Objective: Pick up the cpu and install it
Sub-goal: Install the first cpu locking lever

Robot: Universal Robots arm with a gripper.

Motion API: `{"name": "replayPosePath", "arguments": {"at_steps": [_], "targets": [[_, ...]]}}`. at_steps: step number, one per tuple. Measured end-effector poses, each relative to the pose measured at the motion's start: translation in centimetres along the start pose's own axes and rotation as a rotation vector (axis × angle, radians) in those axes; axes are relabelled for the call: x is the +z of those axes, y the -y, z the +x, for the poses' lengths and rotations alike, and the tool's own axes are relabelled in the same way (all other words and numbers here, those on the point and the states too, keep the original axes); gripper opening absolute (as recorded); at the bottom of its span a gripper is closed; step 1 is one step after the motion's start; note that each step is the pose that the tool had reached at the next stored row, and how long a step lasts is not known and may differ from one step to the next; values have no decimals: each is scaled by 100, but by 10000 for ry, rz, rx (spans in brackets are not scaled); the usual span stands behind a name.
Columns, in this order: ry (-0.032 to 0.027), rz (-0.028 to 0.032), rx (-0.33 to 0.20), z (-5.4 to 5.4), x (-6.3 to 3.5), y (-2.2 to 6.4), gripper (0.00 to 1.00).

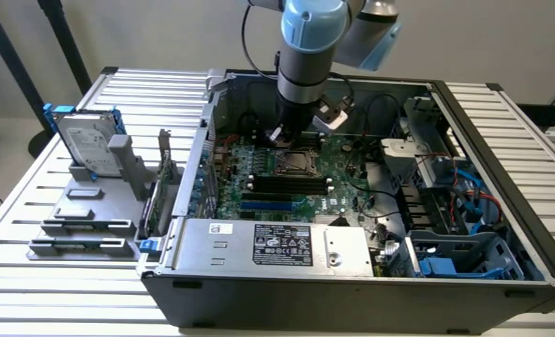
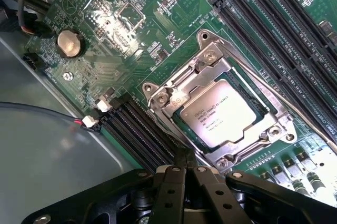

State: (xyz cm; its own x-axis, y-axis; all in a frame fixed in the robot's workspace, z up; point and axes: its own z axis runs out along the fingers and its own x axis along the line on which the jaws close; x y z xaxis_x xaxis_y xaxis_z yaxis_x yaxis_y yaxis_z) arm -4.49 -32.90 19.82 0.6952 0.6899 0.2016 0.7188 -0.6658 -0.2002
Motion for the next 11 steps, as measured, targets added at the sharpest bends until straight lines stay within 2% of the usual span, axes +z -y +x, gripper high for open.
{"name": "replayPosePath", "arguments": {"at_steps": [11], "targets": [[41,-39,-1,29,6,-33,11]]}}
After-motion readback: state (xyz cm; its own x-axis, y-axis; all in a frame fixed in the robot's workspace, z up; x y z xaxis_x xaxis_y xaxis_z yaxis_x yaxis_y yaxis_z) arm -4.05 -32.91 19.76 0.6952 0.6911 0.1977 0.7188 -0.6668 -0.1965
